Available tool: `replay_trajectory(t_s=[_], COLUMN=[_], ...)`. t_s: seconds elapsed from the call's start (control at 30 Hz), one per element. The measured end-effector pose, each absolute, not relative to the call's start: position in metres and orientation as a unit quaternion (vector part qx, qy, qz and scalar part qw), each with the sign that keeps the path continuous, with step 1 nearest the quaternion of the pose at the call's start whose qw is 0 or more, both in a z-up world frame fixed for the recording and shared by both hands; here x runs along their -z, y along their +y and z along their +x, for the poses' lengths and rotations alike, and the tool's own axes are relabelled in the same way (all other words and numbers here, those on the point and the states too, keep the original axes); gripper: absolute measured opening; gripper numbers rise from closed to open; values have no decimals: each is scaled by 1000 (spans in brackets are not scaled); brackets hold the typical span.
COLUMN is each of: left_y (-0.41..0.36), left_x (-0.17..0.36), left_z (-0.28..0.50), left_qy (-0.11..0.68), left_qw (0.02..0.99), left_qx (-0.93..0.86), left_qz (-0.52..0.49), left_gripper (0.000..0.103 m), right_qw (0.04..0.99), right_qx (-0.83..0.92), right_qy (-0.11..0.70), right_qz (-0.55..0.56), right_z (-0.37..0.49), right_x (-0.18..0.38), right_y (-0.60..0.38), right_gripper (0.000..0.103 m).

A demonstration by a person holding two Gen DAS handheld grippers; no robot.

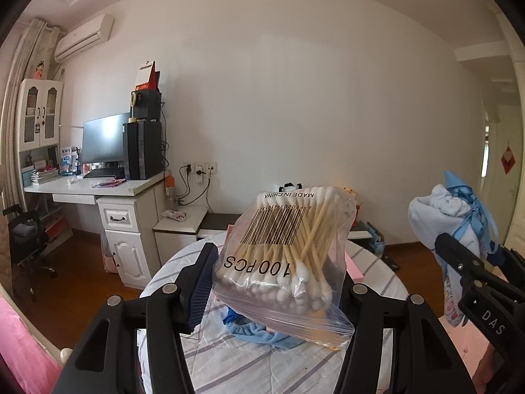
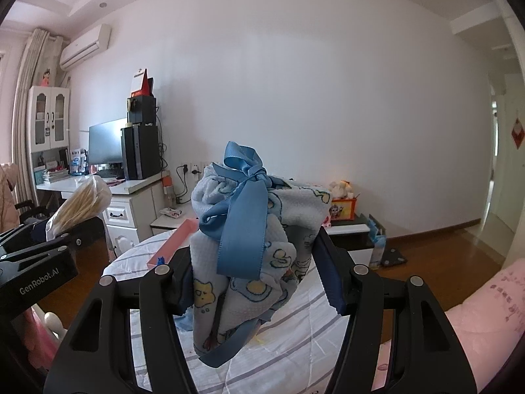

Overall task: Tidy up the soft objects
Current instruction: 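Close the left tool on the swab bag while the right tool grips the baby garment, lifting both, then lower the swab bag into the pink box with the left tool while the right tool drops the garment inside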

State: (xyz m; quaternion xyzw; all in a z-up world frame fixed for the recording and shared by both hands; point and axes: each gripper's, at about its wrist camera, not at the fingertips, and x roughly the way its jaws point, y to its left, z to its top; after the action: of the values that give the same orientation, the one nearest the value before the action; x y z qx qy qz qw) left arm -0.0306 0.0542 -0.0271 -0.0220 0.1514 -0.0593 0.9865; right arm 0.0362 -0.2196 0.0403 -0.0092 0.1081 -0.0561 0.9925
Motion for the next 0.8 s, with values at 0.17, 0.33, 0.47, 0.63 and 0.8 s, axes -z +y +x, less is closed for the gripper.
replay_trajectory(t_s=[0.17, 0.33, 0.47, 0.63, 0.8], left_y=[47, 40, 36, 38, 35], left_x=[30, 20, 18, 3, 3], left_z=[-36, -31, -28, -13, -6], left_qy=[154, 157, 161, 166, 172], left_qw=[986, 986, 985, 984, 983], left_qx=[57, 54, 55, 54, 55], left_qz=[-22, -26, -26, -28, -27], left_gripper=[54, 54, 54, 54, 54], right_qw=[993, 993, 992, 992, 991], right_qx=[57, 57, 59, 57, 58], right_qy=[106, 107, 109, 114, 121], right_qz=[-9, -9, -9, -6, -3], right_z=[32, 33, 33, 37, 43], right_x=[-38, -37, -37, -40, -41], right_y=[-217, -215, -215, -216, -218], right_gripper=[58, 58, 58, 58, 58])
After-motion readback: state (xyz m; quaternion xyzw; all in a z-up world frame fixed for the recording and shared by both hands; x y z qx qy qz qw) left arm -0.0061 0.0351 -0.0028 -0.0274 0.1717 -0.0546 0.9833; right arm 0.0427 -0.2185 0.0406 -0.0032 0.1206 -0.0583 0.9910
